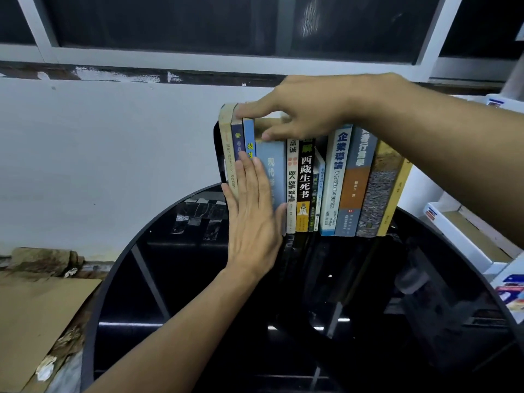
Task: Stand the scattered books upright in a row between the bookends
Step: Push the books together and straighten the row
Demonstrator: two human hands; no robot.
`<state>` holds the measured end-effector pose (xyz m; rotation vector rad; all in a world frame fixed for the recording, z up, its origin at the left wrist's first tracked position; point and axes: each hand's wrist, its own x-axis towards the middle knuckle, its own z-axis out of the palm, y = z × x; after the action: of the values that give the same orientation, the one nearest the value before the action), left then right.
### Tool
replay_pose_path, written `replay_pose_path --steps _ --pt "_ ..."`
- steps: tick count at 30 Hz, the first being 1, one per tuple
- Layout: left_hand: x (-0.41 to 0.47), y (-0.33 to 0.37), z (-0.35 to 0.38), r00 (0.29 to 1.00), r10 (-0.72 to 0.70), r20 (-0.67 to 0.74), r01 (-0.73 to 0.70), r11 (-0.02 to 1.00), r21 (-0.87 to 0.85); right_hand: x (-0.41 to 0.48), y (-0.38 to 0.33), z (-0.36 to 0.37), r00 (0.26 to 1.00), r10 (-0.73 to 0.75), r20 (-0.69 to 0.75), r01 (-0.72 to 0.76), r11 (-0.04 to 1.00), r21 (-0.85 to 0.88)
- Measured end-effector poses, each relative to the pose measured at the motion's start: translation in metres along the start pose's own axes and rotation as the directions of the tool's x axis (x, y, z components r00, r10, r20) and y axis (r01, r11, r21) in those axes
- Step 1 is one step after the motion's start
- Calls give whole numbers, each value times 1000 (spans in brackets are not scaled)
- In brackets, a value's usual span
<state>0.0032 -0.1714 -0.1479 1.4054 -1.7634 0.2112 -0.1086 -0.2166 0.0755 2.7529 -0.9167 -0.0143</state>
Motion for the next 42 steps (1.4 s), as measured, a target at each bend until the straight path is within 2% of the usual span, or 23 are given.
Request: replay_pose_path --steps 2,8,19,28,42 --pt "0 0 0 1000 21 -1 -21 1000 5 -8 6 -1 999 45 -13 -45 999 -9" --pt "-4 0 0 998 55 5 -55 998 -3 -14 8 5 999 32 -26 -31 999 35" --pt "-6 -3 1 999 52 1 -52 998 22 -7 15 14 992 42 -117 -44 999 -7" --pt "-5 6 -9 996 18 84 -17 1000 -12 -5 17 18 989 29 -143 -32 999 -16" --pt "-3 -2 5 999 38 -11 -37 997 64 -4 16 18 987 41 -158 -47 998 -35"
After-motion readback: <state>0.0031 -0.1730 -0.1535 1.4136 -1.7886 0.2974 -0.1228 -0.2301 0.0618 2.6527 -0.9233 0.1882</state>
